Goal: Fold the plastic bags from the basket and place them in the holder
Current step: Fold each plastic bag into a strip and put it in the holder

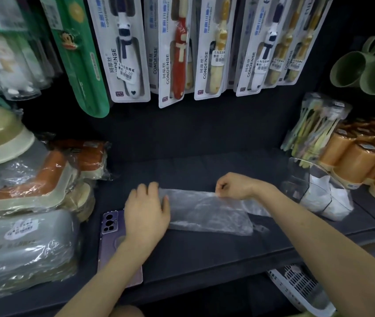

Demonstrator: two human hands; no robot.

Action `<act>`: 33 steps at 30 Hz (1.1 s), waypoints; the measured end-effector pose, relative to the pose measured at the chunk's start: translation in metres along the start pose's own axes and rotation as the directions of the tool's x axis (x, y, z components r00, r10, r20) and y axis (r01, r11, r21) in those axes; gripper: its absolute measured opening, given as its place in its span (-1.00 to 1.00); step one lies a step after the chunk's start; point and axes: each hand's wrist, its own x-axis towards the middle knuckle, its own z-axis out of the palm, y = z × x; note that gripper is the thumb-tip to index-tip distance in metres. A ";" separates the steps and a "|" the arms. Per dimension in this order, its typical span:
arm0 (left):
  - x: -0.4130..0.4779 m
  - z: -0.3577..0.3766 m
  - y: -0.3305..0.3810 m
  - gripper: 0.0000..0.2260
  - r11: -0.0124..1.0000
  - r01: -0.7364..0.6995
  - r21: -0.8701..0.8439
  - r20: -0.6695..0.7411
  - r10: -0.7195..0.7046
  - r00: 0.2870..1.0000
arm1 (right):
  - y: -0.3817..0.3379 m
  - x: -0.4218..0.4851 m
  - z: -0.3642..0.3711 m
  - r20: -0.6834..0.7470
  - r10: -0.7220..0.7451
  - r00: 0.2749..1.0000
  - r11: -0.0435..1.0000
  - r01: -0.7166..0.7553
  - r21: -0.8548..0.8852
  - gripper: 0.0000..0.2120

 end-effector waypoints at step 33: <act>-0.008 0.039 0.007 -0.07 0.973 -0.214 0.086 0.495 0.144 0.857 | 0.072 -0.065 0.068 -0.336 0.142 0.931 0.931 -0.241 -0.273 0.10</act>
